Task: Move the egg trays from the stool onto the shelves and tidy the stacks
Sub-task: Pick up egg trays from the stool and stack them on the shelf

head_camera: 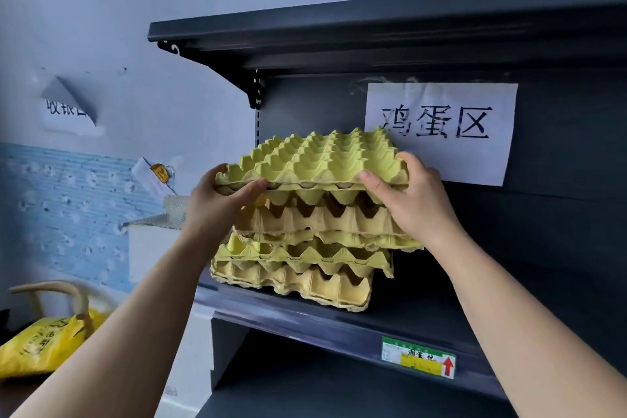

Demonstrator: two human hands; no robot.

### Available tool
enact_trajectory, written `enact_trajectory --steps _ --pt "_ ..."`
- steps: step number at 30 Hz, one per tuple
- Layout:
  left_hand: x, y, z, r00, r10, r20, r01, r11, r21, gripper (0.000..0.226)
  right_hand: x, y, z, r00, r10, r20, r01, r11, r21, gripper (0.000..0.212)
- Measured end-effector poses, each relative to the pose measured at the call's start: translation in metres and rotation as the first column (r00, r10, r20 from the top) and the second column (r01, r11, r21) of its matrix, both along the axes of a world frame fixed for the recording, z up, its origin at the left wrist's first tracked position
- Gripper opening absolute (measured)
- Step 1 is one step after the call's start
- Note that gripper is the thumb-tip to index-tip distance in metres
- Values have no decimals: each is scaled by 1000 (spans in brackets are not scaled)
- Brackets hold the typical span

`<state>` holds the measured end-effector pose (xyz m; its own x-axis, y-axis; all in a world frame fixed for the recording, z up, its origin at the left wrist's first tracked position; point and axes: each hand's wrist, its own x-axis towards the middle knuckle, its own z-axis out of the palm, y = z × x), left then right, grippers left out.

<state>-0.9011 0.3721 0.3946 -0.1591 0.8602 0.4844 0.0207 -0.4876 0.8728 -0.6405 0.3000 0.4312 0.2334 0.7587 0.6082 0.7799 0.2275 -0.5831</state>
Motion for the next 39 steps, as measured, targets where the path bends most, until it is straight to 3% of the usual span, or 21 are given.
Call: enact_trajectory --steps 3,8,12,14,18,23,29,33,39 --pt "-14 19 -3 998 -57 -29 56 998 -5 41 -15 7 -4 997 -77 12 78 997 -21 89" --pt "-25 38 -12 990 -121 -75 120 993 -21 79 -26 10 -10 974 -219 63 223 972 -75 93" --pt "-23 39 -12 985 -125 -120 126 992 -1 74 -27 3 -3 953 -263 149 281 953 -116 89" --pt "-25 42 -12 982 -98 -163 102 995 12 75 -31 0 -3 949 -280 144 297 947 -120 88" --pt "-27 44 -14 953 55 -299 -38 997 65 101 -39 -5 -4 951 -284 123 289 957 -25 81" --pt "-21 28 -11 868 283 -408 -145 931 336 71 -44 -15 -2 934 -303 190 291 953 89 62" --pt "3 -8 -16 818 400 -413 -57 771 634 44 -40 -50 -15 918 -323 232 291 943 159 45" --pt "42 -40 -37 792 350 -500 120 714 690 38 -24 -88 -42 899 -364 243 332 929 162 41" --pt "130 -92 -87 746 160 -646 365 714 597 37 30 -164 -102 843 -477 251 483 875 38 38"
